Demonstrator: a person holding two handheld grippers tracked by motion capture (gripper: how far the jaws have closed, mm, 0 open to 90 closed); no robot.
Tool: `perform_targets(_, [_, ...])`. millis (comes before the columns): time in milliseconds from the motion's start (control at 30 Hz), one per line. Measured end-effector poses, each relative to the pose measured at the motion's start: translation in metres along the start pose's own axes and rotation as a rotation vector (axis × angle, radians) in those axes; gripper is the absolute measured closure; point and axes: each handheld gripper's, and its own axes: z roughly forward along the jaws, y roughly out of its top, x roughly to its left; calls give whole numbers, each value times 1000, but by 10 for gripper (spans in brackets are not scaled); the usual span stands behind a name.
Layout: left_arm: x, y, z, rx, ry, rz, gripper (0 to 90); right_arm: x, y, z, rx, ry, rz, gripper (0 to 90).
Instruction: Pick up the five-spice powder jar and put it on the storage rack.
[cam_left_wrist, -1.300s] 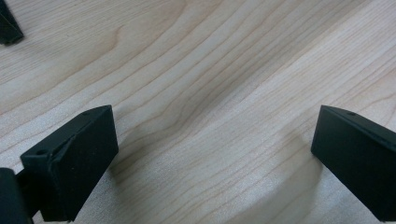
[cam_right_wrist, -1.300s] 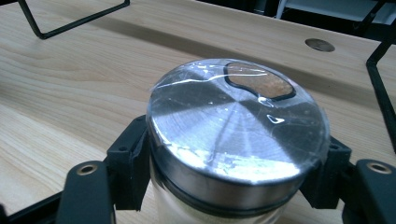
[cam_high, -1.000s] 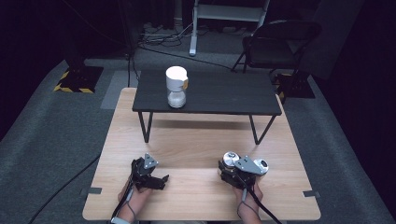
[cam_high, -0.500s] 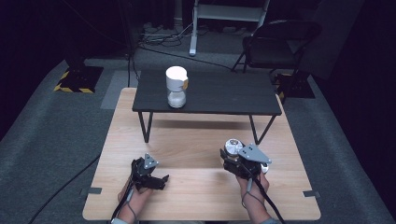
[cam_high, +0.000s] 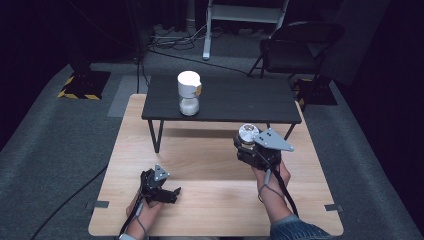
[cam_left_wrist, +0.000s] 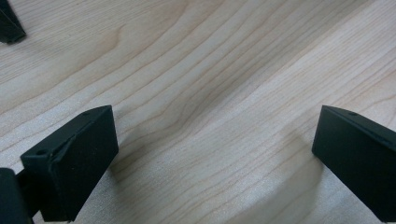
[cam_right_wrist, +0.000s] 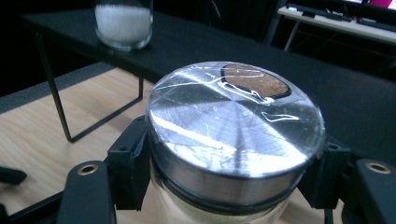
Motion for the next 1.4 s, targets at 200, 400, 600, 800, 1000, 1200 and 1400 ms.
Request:
perform_targets(200, [0, 0, 0, -2, 0, -3, 3, -2, 27, 7, -27, 3, 13, 312])
perform_targets(400, [0, 0, 0, 0, -1, 0, 3, -6, 55, 20, -42, -4, 26, 313])
perform_targets(600, [0, 0, 0, 1, -2, 3, 2, -8, 78, 40, -27, -19, 18, 313])
perform_targets(800, [0, 0, 0, 1, -2, 2, 3, -12, 95, 66, -8, -17, 41, 312])
perform_targets(1000, [0, 0, 0, 1, -3, 3, 3, -14, 99, 92, 24, -17, 67, 312])
perform_targets(1200, [0, 0, 0, 0, -4, 3, 3, -17, 95, 109, 50, -14, 105, 312])
perform_targets(1400, [1, 0, 0, 1, -5, 5, 3, -23, 95, 113, 56, 0, 115, 304])
